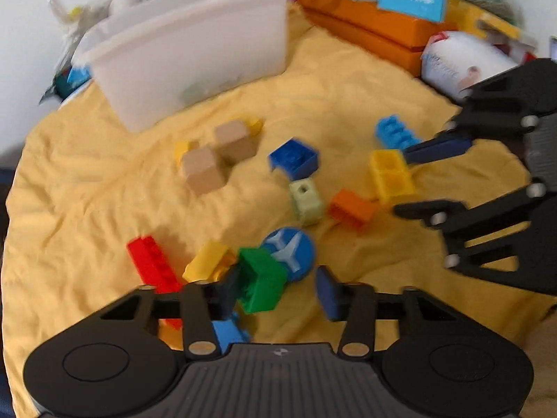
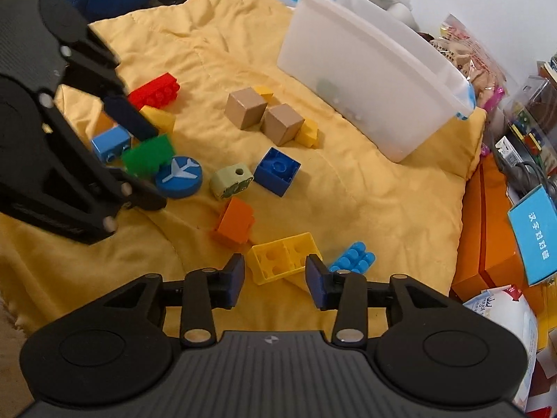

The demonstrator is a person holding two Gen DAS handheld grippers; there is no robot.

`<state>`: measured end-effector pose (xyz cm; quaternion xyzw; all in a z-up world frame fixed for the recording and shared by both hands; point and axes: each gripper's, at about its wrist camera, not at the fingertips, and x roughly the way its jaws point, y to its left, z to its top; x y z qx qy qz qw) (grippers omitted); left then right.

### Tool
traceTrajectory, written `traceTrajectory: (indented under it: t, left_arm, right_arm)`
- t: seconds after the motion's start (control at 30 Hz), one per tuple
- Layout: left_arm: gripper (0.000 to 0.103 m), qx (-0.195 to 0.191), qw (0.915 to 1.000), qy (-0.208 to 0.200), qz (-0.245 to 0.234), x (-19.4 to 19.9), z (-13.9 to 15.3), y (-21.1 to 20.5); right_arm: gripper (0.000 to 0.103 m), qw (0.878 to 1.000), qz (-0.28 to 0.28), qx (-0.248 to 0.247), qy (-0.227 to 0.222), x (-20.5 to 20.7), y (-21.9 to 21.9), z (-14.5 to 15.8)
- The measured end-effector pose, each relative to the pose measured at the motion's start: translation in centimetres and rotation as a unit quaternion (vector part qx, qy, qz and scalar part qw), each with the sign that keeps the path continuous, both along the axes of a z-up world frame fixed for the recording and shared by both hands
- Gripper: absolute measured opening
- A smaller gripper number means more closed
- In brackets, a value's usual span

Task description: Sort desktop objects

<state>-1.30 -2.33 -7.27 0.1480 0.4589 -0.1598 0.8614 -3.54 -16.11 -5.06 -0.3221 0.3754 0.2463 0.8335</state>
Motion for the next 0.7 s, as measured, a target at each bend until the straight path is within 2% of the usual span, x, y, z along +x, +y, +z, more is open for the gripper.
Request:
traceTrajectory:
  t: [0.03, 0.07, 0.1, 0.13, 0.2, 0.3, 0.33, 0.4, 0.43, 0.53, 0.6, 0.67, 0.7]
  left_arm:
    - [0.03, -0.007, 0.9999, -0.002, 0.009, 0.0, 0.0, 0.6]
    - [0.03, -0.02, 0.9997, 0.008, 0.013, 0.1, 0.2, 1.3]
    - [0.03, -0.063, 0.9973, 0.034, 0.017, 0.1, 0.7, 2.4]
    - [0.03, -0.118, 0.9914, 0.052, 0.021, -0.1, 1.3, 3.4]
    - [0.03, -0.191, 0.9779, 0.082, 0.018, -0.8, 2.1, 4.4]
    - [0.03, -0.255, 0.9583, 0.128, 0.013, -1.0, 1.2, 4.9]
    - [0.031, -0.26, 0.9556, 0.137, 0.023, -0.7, 0.4, 5.1]
    - [0.033, -0.248, 0.9581, 0.135, 0.049, -0.5, -0.5, 5.5]
    - [0.033, -0.24, 0.961, 0.127, 0.052, -0.7, -0.3, 5.6]
    - [0.046, -0.211, 0.974, 0.074, 0.037, -2.0, 1.5, 5.3]
    - [0.046, -0.187, 0.9808, 0.048, 0.028, -2.5, 2.4, 4.9]
    - [0.046, -0.165, 0.9854, 0.036, 0.019, -2.5, 2.9, 4.2]
    - [0.046, -0.158, 0.9869, 0.033, 0.012, -2.5, 3.0, 3.9]
  right_arm:
    - [0.043, 1.0, -0.001, 0.001, -0.002, 0.0, 0.0, 0.0]
    - [0.043, 1.0, -0.002, 0.001, -0.003, -0.1, -0.1, 0.1]
    - [0.043, 1.0, -0.002, 0.002, -0.004, -0.2, -0.2, 0.1]
    - [0.042, 1.0, -0.002, 0.002, -0.005, -0.2, -0.3, 0.2]
    - [0.042, 1.0, -0.007, 0.006, -0.007, -0.3, -0.7, 0.4]
    - [0.042, 1.0, -0.013, 0.023, -0.001, -0.2, -1.4, 0.7]
    - [0.042, 0.999, -0.013, 0.035, 0.005, -0.1, -1.5, 0.7]
    - [0.041, 0.999, -0.007, 0.039, 0.013, 0.0, -1.3, 0.5]
    - [0.041, 0.999, 0.004, 0.034, 0.008, -0.1, -1.0, 0.4]
    - [0.039, 0.999, 0.035, 0.003, -0.007, -0.7, 0.1, -0.1]
    - [0.039, 0.999, 0.039, -0.005, -0.004, -0.7, 0.5, -0.6]
    - [0.03, 0.999, 0.043, -0.019, -0.005, -0.6, 0.9, -1.4]
    - [0.017, 0.999, 0.039, -0.034, -0.009, -0.5, 1.0, -1.7]
